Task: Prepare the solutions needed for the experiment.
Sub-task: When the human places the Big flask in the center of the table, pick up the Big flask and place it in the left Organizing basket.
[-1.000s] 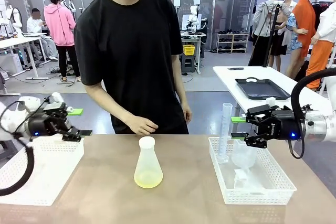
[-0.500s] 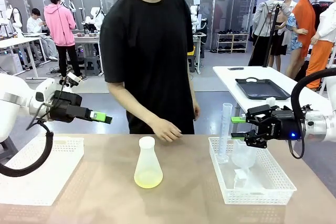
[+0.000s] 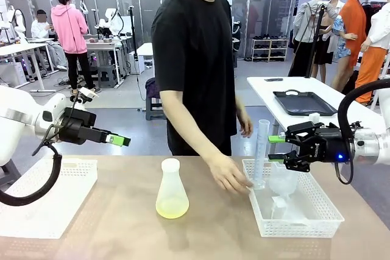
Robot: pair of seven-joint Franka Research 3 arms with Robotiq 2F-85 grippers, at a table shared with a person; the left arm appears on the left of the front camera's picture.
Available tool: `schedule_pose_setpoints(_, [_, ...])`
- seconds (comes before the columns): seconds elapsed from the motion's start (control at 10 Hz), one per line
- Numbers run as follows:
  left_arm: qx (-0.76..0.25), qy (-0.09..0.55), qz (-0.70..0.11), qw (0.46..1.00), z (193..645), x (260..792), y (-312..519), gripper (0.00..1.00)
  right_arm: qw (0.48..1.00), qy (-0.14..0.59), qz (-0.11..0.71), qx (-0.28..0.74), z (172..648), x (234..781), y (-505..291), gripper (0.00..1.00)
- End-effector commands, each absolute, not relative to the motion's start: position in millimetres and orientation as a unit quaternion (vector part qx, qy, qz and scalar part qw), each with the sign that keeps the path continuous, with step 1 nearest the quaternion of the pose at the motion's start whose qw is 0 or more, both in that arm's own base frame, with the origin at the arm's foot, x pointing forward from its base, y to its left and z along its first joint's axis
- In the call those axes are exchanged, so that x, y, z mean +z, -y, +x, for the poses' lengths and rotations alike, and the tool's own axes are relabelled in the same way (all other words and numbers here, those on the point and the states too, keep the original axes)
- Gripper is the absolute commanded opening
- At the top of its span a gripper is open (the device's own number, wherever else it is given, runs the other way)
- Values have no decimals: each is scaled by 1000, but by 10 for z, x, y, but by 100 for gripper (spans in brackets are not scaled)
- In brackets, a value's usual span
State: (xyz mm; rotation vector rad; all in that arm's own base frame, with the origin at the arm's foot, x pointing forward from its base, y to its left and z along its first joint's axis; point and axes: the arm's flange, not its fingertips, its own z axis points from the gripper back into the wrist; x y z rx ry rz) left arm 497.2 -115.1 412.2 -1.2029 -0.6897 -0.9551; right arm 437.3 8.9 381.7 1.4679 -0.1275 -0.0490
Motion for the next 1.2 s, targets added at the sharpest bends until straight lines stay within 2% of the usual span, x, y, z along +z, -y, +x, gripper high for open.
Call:
schedule_pose_setpoints(0.0, [-414,304,-544,664,4975,4161,1157,100,739,58,671,-21,4371,3826,-84,58])
schedule_pose_setpoints(0.1, [-423,306,-533,666,4972,4122,1151,100,739,58,671,-21,4371,3826,-84,58])
schedule_pose_setpoints(0.2, [-464,336,-522,632,5232,4153,1291,100,739,58,671,-21,4371,3826,-84,58])
schedule_pose_setpoints(0.4, [-563,357,-521,532,5643,4199,1498,100,739,58,671,-21,4371,3826,-84,58])
schedule_pose_setpoints(0.5, [-599,325,-549,484,5812,4168,1556,100,739,58,671,-21,4371,3826,-84,58])
schedule_pose_setpoints(1.0, [-611,318,-566,454,6354,3959,2126,100,739,58,671,-21,4371,3826,-84,58])
schedule_pose_setpoints(1.1, [-600,330,-557,470,6115,3996,2004,100,739,58,671,-21,4371,3826,-84,58])
